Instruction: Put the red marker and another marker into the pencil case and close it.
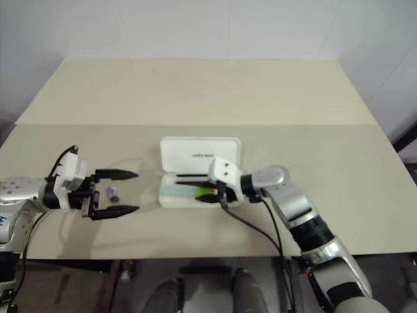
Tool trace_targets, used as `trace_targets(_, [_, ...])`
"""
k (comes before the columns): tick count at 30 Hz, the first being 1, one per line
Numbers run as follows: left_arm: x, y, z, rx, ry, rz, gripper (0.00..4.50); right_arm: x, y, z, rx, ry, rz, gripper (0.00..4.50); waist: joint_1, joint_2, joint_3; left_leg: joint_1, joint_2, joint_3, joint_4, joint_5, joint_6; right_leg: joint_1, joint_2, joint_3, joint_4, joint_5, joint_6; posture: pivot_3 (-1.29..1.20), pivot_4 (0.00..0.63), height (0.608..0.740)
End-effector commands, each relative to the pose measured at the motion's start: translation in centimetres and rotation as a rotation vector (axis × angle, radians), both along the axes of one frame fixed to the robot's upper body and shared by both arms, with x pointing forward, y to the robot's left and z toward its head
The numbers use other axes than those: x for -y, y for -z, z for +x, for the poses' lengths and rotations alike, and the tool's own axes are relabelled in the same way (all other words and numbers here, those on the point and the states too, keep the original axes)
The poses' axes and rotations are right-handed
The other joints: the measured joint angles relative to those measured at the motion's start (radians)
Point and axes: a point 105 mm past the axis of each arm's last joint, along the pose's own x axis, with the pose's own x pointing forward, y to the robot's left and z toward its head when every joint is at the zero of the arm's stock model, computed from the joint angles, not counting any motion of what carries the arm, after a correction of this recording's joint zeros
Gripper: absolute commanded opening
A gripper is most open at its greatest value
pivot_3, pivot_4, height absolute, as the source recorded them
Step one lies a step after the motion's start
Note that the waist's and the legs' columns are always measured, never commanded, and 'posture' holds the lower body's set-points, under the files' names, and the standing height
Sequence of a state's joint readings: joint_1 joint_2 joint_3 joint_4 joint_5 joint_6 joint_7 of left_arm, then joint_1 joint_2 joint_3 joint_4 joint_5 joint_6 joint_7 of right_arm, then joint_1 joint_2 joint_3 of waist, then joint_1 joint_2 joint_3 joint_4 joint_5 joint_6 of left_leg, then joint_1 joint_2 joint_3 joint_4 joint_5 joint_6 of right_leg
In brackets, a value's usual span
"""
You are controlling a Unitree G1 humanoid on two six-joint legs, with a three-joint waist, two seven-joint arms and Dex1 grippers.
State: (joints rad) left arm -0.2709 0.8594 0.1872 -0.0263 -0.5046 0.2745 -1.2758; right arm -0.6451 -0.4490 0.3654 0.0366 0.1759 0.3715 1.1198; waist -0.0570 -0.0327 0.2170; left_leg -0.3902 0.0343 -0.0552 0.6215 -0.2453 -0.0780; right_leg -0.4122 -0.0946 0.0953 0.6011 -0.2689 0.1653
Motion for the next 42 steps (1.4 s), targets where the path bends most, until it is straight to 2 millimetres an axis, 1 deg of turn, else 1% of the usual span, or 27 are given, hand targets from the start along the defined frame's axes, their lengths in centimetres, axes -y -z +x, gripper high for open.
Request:
trace_targets(1, [-0.1, -1.3, -0.2, 0.047, 0.005, 0.006, 4.50, -0.3, -0.3, -0.3, 0.018, -0.024, 0.004, 1.11, -0.001, 0.000, 0.000, 0.000, 0.000, 0.000, 0.000, 0.000, 0.000, 0.000, 0.000, 0.000, 0.000, 0.000, 0.000, 0.00, 0.150, 0.740])
trace_targets(7, [0.1, -1.4, -0.1, 0.049, 0.008, 0.003, 4.50, -0.3, 0.3, 0.1, 0.016, -0.023, -0.010, 1.11, 0.000, 0.000, 0.000, 0.000, 0.000, 0.000, 0.000, 0.000, 0.000, 0.000, 0.000, 0.000, 0.000, 0.000, 0.000, 0.00, 0.150, 0.740])
trace_targets(14, [0.1, -1.6, -0.1, 0.055, 0.005, 0.000, 4.50, -0.5, 0.2, 0.8, 0.033, -0.031, -0.017, 1.11, -0.002, 0.000, 0.000, 0.001, 0.000, 0.000, 0.000, 0.000, 0.000, 0.000, 0.000, 0.000, 0.001, 0.000, 0.000, 0.00, 0.150, 0.740])
trace_targets(21, [0.2, -1.7, 0.0, 0.063, 0.005, -0.004, 4.50, -0.1, 0.3, 1.5, 0.041, -0.062, -0.060, 1.11, -0.002, 0.000, 0.000, 0.001, 0.000, 0.000, 0.001, 0.001, -0.001, 0.000, 0.000, 0.000, 0.001, 0.000, 0.000, 0.00, 0.150, 0.740])
trace_targets(28, [0.3, -1.7, 0.1, 0.070, 0.004, -0.008, 4.50, -0.2, -0.6, 2.1, 0.084, -0.080, -0.060, 1.11, -0.001, 0.000, 0.000, 0.001, 0.000, 0.000, 0.001, 0.001, -0.001, 0.000, 0.000, 0.000, 0.001, 0.000, 0.000, 0.00, 0.150, 0.740])
trace_targets(36, [0.4, -1.6, 0.2, 0.073, -0.001, -0.017, 4.50, -0.5, -0.8, 1.9, 0.092, -0.094, -0.046, 1.11, -0.001, 0.000, 0.000, 0.001, 0.000, 0.000, 0.000, 0.001, -0.001, 0.000, 0.000, 0.000, 0.001, 0.000, 0.000, 0.00, 0.150, 0.740])
trace_targets(40, [0.5, -1.5, 0.2, 0.073, 0.000, -0.019, 4.50, -0.3, -0.6, 1.7, 0.059, -0.092, -0.048, 1.11, -0.001, 0.000, 0.000, 0.001, 0.000, 0.000, 0.000, 0.001, -0.001, 0.000, 0.000, 0.000, 0.001, 0.000, 0.000, 0.00, 0.150, 0.740])
trace_targets(41, [0.6, -1.5, 0.2, 0.073, 0.000, -0.020, 4.50, -0.3, -0.5, 1.7, 0.058, -0.090, -0.050, 1.86, -0.001, 0.000, 0.000, 0.001, 0.000, 0.000, 0.000, 0.001, -0.001, 0.000, 0.000, 0.000, 0.001, 0.000, 0.000, 0.00, 0.150, 0.740])
trace_targets(42, [0.6, -1.5, 0.2, 0.073, 0.001, -0.021, 4.50, -0.2, -0.6, 1.8, 0.064, -0.084, -0.045, 2.15, -0.001, 0.000, 0.000, 0.001, 0.000, 0.000, 0.000, 0.001, -0.001, 0.000, 0.000, 0.000, 0.001, 0.000, 0.000, 0.00, 0.150, 0.740])
